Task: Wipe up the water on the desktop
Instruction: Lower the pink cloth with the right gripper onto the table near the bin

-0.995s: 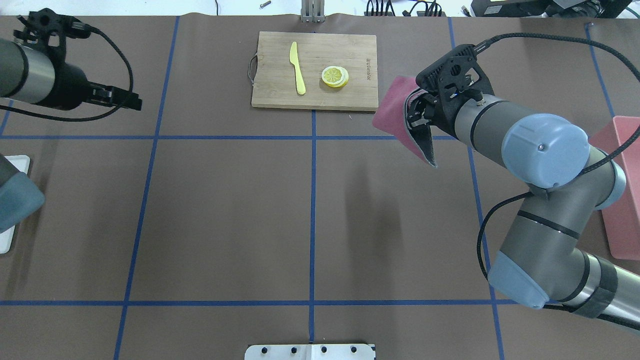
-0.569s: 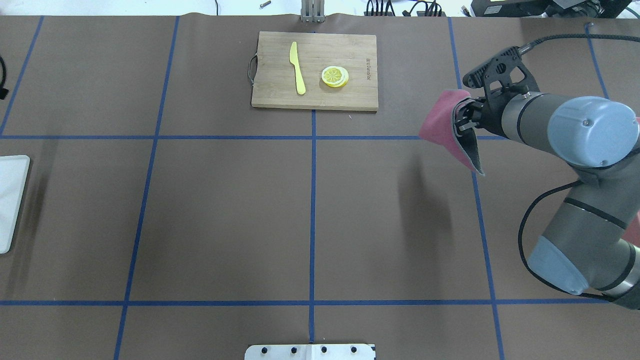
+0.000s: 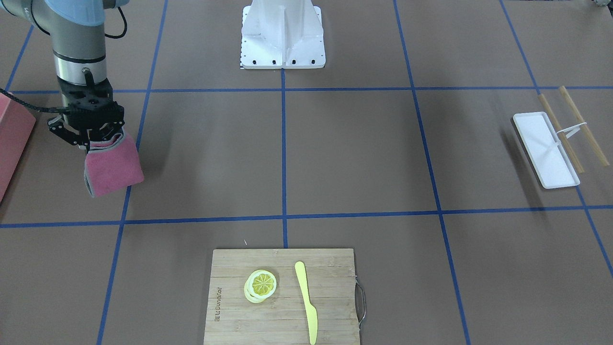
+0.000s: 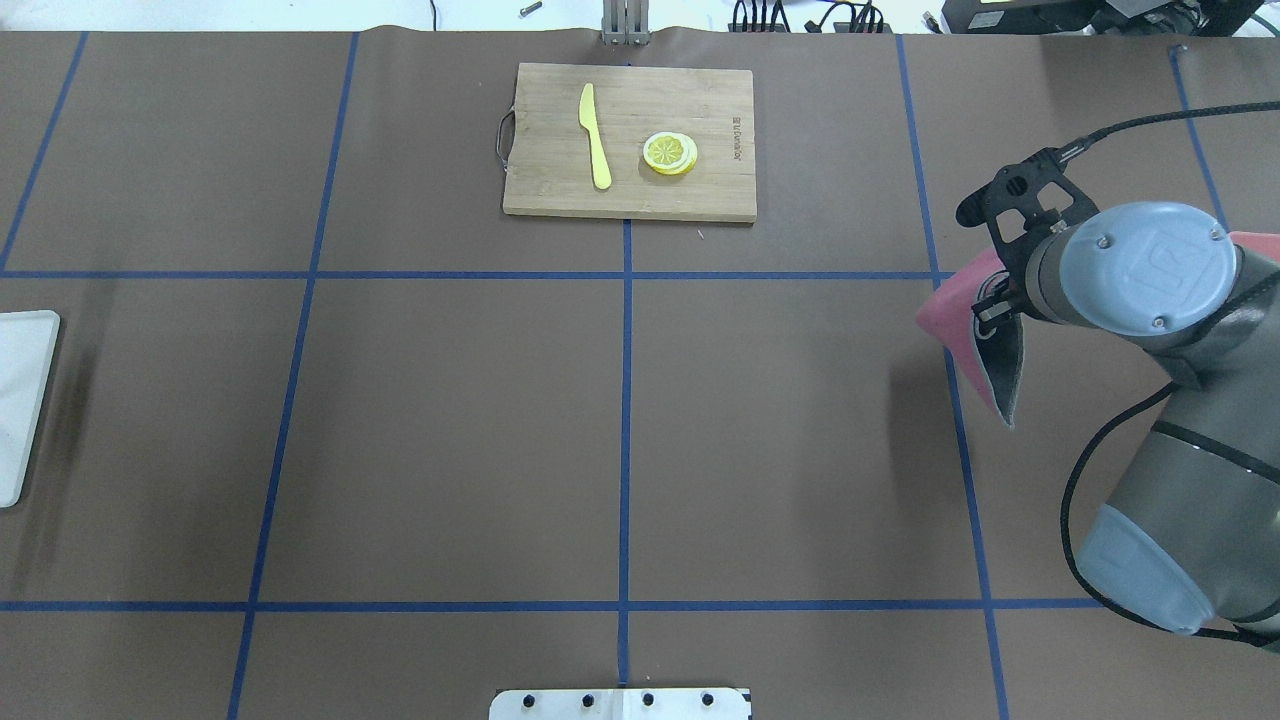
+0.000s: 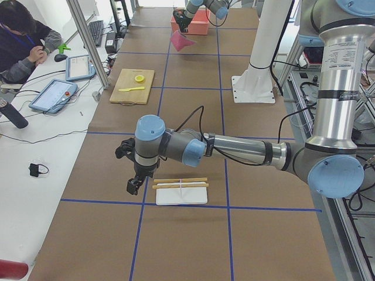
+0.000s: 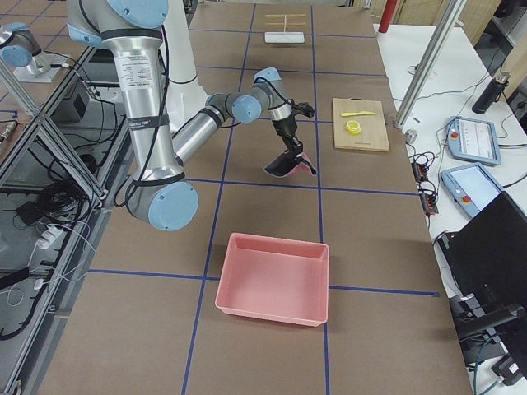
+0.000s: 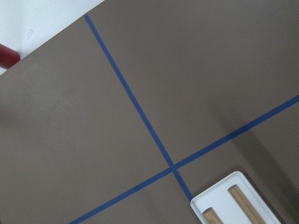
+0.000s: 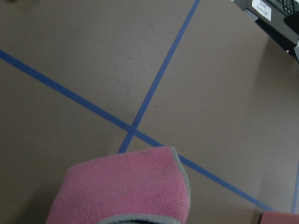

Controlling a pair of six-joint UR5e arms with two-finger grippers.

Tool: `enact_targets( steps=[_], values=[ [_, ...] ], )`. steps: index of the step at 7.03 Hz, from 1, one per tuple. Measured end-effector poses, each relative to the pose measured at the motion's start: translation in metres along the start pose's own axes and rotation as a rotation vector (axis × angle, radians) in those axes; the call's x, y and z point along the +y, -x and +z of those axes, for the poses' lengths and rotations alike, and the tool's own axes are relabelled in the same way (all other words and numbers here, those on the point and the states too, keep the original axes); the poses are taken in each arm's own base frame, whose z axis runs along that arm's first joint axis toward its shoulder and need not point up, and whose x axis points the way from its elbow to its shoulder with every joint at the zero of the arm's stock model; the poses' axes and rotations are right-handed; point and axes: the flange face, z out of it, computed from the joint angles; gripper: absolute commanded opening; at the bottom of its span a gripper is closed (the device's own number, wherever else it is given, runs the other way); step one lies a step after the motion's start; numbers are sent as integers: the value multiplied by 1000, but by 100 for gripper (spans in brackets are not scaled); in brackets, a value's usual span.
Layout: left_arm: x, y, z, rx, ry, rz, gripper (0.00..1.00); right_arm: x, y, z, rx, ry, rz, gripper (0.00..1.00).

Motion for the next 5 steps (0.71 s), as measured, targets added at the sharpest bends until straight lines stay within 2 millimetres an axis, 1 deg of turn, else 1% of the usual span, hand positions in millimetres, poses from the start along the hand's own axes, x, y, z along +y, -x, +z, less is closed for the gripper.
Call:
enact_targets(
  steps=[1,2,3,4,5],
  values=[
    [5,2,4,6,9,-7,99,11,28,9,-8,38,11,0],
    [5,3,5,9,11,-12,99,17,56,15,-20,61,13,0],
    [3,4,6,10,12,-16,99,9,90,21,-29,81,35,0],
    [4,4,6,10,13,-18,99,-10,130,22,-34,97,71,0],
    [4,4,7,11,14,-19,99,-32,160,12,-50,92,103,0]
  ],
)
